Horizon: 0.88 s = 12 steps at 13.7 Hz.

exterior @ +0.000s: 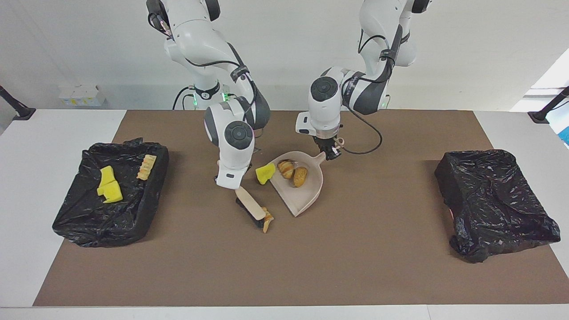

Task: Sweep and dump trash in bin
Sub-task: 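Brush the pieces into the dustpan held by the left gripper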

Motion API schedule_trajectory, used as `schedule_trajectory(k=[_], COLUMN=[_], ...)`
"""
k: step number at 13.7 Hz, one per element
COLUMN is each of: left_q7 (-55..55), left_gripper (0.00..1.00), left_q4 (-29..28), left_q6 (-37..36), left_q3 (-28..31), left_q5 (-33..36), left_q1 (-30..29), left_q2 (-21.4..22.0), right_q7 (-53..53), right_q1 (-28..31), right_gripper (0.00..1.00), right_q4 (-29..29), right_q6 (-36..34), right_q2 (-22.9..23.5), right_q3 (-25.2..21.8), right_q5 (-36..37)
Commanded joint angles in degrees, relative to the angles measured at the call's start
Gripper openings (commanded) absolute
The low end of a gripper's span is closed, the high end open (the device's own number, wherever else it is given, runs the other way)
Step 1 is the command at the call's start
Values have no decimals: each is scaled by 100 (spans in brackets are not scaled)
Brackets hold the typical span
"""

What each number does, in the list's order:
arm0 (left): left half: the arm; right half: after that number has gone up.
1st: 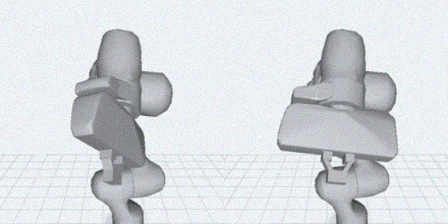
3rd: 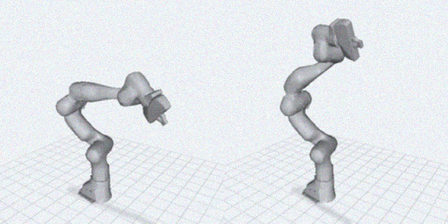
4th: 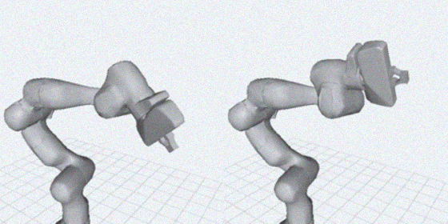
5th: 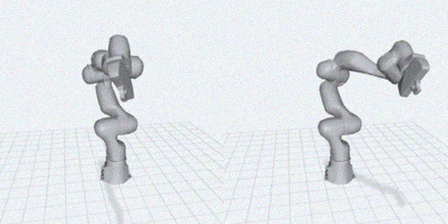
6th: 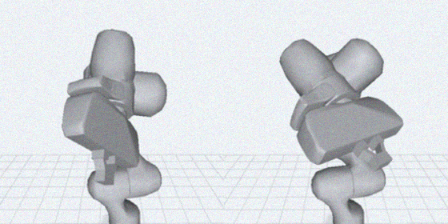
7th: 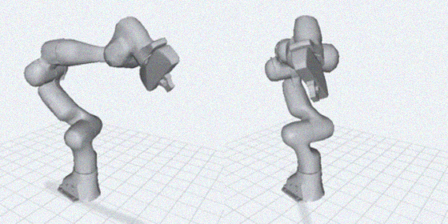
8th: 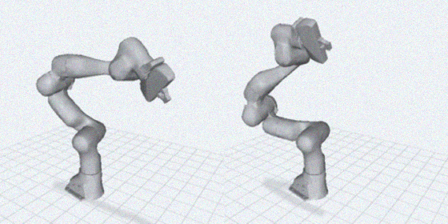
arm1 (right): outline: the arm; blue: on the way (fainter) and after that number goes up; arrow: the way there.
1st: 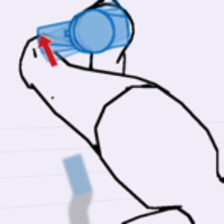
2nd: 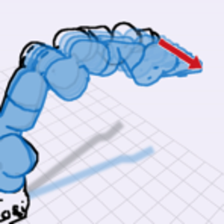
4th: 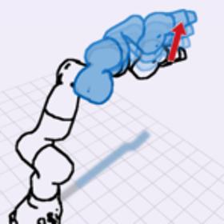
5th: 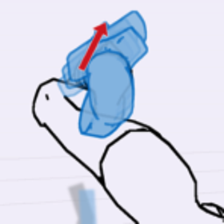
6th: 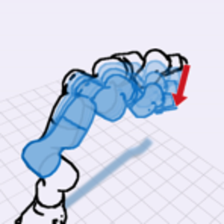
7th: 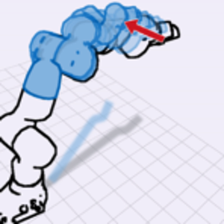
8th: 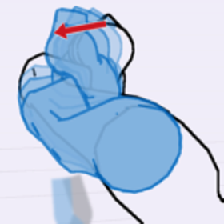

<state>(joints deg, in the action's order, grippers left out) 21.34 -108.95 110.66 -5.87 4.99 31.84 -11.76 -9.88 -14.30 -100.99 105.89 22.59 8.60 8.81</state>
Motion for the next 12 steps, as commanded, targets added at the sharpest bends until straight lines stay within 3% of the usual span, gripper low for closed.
schedule_trajectory(k=[1,4,8,12], left_q7=[-25,-25,11,19], left_gripper=[0,0,0,0], left_q4=[-232,-232,-232,-224], left_q6=[87,96,96,114], left_q3=[16,16,16,16], left_q5=[11,-24,-24,-24], left_q1=[-29,-20,-11,-3], left_q2=[201,201,201,201], right_q7=[-513,-331,635,313], right_q1=[-55,-405,-784,-566], right_gripper=[0,0,0,0], right_q4=[-938,-1080,-923,-826], right_q6=[-58,-647,-535,-674], right_q2=[-658,-905,-897,-1141], right_q3=[80,106,115,72], right_q5=[-509,-809,-1767,-1813])
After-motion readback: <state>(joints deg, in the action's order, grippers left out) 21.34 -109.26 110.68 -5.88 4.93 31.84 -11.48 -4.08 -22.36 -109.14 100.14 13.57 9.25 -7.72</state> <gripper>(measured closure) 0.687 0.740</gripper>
